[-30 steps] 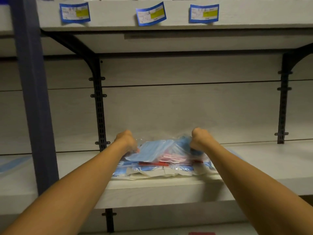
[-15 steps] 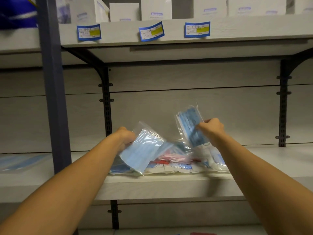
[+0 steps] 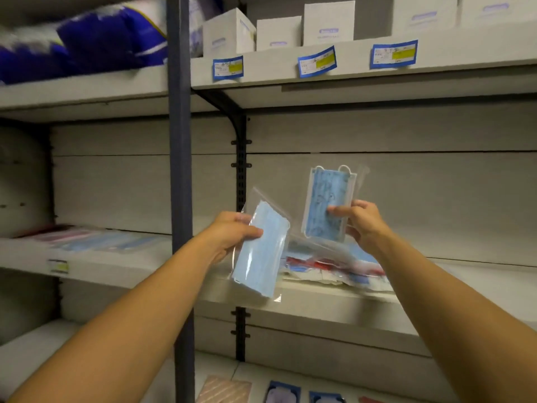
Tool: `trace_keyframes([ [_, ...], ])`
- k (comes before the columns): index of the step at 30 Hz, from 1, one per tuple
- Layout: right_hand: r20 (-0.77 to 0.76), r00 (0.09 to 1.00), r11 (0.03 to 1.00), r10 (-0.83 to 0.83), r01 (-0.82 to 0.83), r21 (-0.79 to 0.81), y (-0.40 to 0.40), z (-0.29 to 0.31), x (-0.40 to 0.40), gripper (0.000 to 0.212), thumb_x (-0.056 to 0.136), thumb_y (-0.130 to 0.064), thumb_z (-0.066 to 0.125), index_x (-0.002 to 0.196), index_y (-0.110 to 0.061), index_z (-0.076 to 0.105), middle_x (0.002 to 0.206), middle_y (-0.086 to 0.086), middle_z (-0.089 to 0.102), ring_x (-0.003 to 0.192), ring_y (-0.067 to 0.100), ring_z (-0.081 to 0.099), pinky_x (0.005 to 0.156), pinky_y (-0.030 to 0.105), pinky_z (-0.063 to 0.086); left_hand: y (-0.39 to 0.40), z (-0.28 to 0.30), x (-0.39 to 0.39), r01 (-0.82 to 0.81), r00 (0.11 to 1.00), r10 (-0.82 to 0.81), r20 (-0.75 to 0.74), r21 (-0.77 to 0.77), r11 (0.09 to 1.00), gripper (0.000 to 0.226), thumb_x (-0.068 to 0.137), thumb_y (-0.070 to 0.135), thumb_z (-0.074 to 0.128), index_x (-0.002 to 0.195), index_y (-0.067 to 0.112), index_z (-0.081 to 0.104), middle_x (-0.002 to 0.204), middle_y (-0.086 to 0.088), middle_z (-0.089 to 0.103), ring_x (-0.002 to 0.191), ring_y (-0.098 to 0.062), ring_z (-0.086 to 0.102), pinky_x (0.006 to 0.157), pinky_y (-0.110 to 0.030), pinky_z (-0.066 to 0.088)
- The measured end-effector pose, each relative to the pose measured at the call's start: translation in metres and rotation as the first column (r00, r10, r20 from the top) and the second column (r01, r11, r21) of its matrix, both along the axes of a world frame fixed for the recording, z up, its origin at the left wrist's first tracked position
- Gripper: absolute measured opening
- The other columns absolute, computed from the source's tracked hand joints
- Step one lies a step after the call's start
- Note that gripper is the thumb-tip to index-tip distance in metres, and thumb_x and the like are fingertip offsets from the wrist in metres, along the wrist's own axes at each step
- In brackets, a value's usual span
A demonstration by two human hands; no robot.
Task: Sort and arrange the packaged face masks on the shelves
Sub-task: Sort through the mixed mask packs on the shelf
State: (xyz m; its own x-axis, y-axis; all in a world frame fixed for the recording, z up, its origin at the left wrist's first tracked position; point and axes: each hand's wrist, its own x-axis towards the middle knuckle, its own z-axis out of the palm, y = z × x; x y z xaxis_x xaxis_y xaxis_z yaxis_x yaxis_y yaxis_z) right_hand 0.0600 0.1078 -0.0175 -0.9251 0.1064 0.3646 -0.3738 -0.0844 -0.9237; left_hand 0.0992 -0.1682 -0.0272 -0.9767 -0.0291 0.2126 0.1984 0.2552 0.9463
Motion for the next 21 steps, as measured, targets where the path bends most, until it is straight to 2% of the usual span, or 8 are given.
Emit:
trace_keyframes([
  [2,-0.008,0.999,0.999,0.049,-0.049,-0.014,-0.022,-0.003,0.002,0.016,0.083,0.001,0.076,0.096,-0.002,0.068,0.097,0.013,0.075,0.086,0.029,0.075,0.069,0.040,0.062,-0.018,-0.008,0.013,-0.038,0.999,0.037,-0.038,-0.027,0.999,0.028,0.087,0.008,0.076,0.109,0.019,0.065,0.106,-0.003,0.068,0.093,-0.017,0.067,0.068,-0.027,0.053],
  [5,-0.005,0.992,0.992,0.122,-0.122,-0.009,-0.056,-0.009,0.007,0.016,0.084,-0.002,0.076,0.098,-0.002,0.068,0.100,0.015,0.075,0.088,0.030,0.075,0.074,0.044,0.062,-0.044,-0.015,0.028,-0.125,0.985,0.118,-0.125,-0.046,0.991,0.040,0.085,0.013,0.078,0.121,0.021,0.064,0.107,0.001,0.067,0.094,-0.014,0.065,0.079,-0.031,0.053],
  [10,0.013,0.974,0.974,0.228,-0.228,0.011,-0.106,-0.009,0.016,0.024,0.084,-0.003,0.076,0.105,0.001,0.066,0.105,0.018,0.074,0.094,0.035,0.074,0.082,0.051,0.060,-0.086,-0.015,0.054,-0.163,0.973,0.155,-0.172,-0.036,0.986,0.032,0.084,0.018,0.079,0.112,0.026,0.066,0.114,0.002,0.068,0.103,-0.020,0.067,0.090,-0.044,0.058],
  [15,-0.002,0.957,0.956,0.292,-0.291,0.027,-0.149,-0.013,0.023,0.021,0.086,-0.003,0.073,0.106,-0.001,0.068,0.105,0.014,0.076,0.093,0.031,0.075,0.079,0.045,0.062,-0.142,-0.017,0.068,-0.180,0.963,0.196,-0.185,0.099,0.979,0.030,0.084,0.008,0.079,0.110,0.017,0.068,0.112,-0.005,0.072,0.100,-0.021,0.071,0.086,-0.040,0.061],
  [18,-0.003,0.957,0.955,0.290,-0.289,0.071,-0.175,-0.020,0.025,0.022,0.085,-0.007,0.075,0.106,-0.002,0.069,0.107,0.012,0.076,0.095,0.029,0.075,0.084,0.048,0.061,-0.182,-0.023,0.074,-0.219,0.957,0.246,-0.157,0.168,0.961,0.033,0.082,0.007,0.080,0.110,0.016,0.065,0.111,-0.007,0.072,0.099,-0.023,0.072,0.085,-0.040,0.060],
  [21,-0.016,0.965,0.960,0.261,-0.257,0.111,-0.202,-0.025,0.029,0.026,0.084,-0.012,0.077,0.107,-0.003,0.070,0.105,0.010,0.076,0.094,0.026,0.075,0.082,0.047,0.061,-0.222,-0.026,0.080,-0.249,0.947,0.289,-0.141,0.249,0.936,0.034,0.082,0.002,0.079,0.112,0.009,0.064,0.107,-0.009,0.074,0.093,-0.023,0.073,0.077,-0.035,0.060],
])
